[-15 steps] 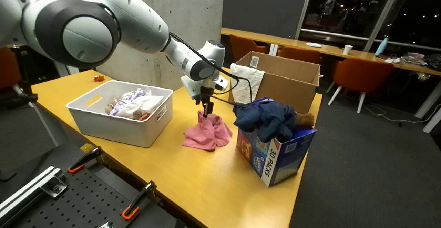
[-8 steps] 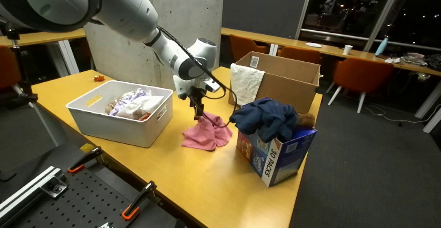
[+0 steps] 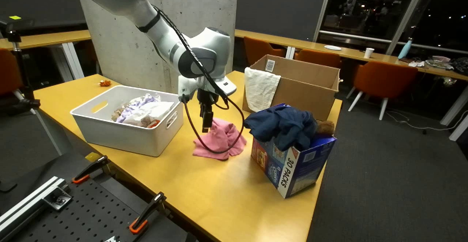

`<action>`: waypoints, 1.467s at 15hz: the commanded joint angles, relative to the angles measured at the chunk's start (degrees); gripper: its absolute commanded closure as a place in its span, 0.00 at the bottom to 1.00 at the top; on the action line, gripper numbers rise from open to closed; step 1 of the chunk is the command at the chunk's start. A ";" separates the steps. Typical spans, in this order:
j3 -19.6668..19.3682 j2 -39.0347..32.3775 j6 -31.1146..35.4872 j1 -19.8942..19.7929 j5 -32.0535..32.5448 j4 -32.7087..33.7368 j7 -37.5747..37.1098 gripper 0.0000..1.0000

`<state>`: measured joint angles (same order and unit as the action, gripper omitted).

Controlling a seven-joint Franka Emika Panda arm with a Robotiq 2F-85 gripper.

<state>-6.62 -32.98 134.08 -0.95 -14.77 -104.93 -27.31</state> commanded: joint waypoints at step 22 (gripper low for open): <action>-1.72 -18.64 -2.11 0.14 5.10 26.84 -1.99 0.00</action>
<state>-9.19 -46.67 133.99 -0.73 -10.50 -85.37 -29.02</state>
